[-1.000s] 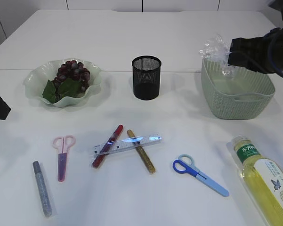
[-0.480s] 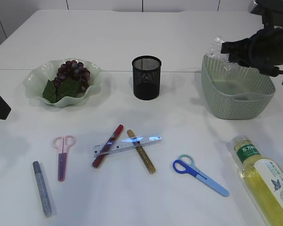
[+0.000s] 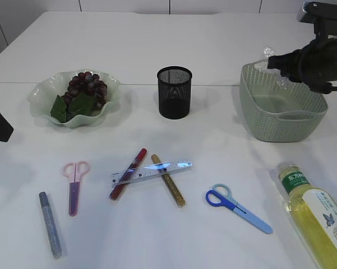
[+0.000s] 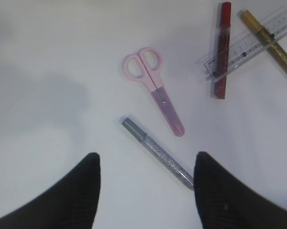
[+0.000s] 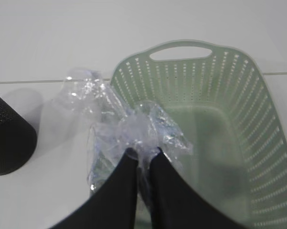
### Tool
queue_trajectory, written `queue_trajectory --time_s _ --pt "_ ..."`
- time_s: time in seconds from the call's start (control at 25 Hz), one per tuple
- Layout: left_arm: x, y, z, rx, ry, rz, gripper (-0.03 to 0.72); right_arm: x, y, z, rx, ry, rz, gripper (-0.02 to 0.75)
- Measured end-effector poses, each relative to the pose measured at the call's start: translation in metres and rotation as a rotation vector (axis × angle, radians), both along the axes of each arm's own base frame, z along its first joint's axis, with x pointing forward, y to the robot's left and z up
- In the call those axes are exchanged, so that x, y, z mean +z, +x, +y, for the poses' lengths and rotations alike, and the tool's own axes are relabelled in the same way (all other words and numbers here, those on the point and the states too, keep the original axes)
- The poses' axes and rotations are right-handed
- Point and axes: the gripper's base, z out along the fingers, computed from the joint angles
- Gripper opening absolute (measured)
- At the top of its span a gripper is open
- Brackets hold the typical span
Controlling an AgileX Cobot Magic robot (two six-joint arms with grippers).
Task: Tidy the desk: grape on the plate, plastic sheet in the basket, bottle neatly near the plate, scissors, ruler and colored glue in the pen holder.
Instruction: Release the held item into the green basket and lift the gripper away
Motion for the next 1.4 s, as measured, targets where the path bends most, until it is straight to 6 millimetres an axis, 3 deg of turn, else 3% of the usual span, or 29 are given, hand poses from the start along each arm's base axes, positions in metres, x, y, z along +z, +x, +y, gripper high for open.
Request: queue_trajectory --time_s 0.28,0.4,0.72,1.04,1.2,1.4 --pt "0.000 0.000 0.000 0.002 -0.005 -0.001 0.449 0.000 0.000 0.000 -0.020 0.031 0.002 0.305" --pt "0.000 0.000 0.000 0.002 -0.006 -0.001 0.448 0.000 0.000 0.000 -0.019 0.034 0.003 0.363" --pt "0.000 0.000 0.000 0.003 -0.006 -0.001 0.447 0.001 -0.002 0.010 0.026 0.168 0.029 0.385" --pt "0.000 0.000 0.000 0.002 -0.006 0.001 0.444 0.025 -0.022 0.022 0.068 0.376 0.064 0.385" --pt "0.000 0.000 0.000 0.002 -0.006 0.001 0.441 0.027 -0.039 0.029 0.132 0.405 0.205 0.385" --pt "0.000 0.000 0.000 0.002 -0.007 0.005 0.438 0.027 -0.064 0.028 0.184 0.306 0.416 0.385"
